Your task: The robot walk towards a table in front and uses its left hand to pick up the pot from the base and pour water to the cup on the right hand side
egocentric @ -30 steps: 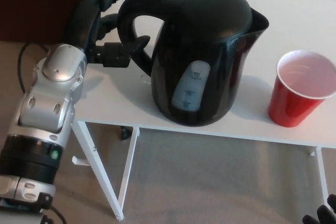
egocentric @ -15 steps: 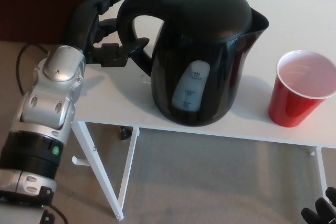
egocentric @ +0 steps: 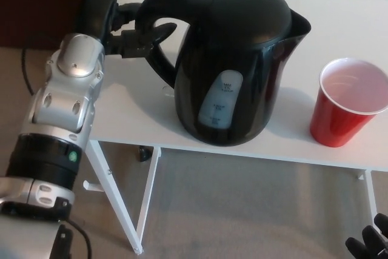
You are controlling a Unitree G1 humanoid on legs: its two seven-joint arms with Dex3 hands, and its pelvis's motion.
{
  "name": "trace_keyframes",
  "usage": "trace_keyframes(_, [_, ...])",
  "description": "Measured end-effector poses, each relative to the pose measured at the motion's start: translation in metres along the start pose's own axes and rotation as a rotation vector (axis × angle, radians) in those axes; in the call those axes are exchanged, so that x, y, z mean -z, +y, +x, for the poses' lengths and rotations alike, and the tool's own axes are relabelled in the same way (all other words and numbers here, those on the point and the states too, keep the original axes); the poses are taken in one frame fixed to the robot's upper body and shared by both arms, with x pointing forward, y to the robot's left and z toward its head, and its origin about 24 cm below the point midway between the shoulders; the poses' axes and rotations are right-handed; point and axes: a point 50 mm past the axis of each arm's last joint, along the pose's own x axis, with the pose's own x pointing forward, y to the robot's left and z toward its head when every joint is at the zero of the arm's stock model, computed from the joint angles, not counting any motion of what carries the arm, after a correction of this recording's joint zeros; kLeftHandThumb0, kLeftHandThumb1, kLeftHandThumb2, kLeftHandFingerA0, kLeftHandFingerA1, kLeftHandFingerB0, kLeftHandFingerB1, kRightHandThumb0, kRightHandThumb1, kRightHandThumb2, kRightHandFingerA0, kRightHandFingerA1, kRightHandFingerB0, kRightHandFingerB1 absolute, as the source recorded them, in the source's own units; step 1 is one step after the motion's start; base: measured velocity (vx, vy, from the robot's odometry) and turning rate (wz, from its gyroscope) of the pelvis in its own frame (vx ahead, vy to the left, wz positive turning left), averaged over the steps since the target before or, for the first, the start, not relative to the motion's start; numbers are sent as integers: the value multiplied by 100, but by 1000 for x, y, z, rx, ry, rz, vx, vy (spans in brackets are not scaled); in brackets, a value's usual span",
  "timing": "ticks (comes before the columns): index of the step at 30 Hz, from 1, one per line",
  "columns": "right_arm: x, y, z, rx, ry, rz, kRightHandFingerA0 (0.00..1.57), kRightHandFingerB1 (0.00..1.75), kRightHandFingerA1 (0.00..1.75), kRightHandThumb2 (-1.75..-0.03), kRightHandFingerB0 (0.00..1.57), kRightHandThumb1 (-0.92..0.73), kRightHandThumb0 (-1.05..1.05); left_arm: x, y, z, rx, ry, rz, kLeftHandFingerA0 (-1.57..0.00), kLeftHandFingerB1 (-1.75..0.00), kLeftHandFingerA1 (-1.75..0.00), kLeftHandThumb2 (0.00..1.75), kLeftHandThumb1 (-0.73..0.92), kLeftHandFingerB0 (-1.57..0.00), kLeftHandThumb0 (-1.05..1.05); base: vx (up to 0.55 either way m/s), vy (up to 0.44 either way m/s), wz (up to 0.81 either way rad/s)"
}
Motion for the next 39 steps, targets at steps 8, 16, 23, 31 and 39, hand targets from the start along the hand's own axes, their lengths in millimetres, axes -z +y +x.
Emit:
trace_keyframes(8, [-3, 6, -1, -13, -16, -7, 22, 32, 43, -61, 9, -66, -34, -4, -9, 9, -31, -7, 19, -43, -40, -46, 65, 37, -30, -48, 0, 0, 0])
trace_keyframes(16, [-7, 13, 0, -23, -33, -5, 21, 32, 43, -60, 10, -65, -36, 1, -20, 14, -53, 12, 26, -51, -34, -41, 53, 43, -36, -32, 0, 0, 0])
trace_keyframes(23, [-9, 14, 0, -29, -38, -2, 20, 31, 40, -59, 10, -65, -34, 5, -22, 17, -67, 17, 52, -50, -33, -40, 54, 44, -35, -33, 0, 0, 0])
trace_keyframes(31, [-12, 16, 2, -34, -50, 6, 21, 32, 41, -60, 11, -66, -34, 3, -24, 19, -66, 7, 80, -53, -44, -50, 66, 38, -43, -43, 0, 0, 0])
trace_keyframes(39, [-15, 19, 1, -32, -60, 9, 23, 31, 42, -60, 12, -67, -35, 0, -33, 24, -91, 26, 77, -80, -170, -175, 55, 63, -56, -20, 0, 0, 0])
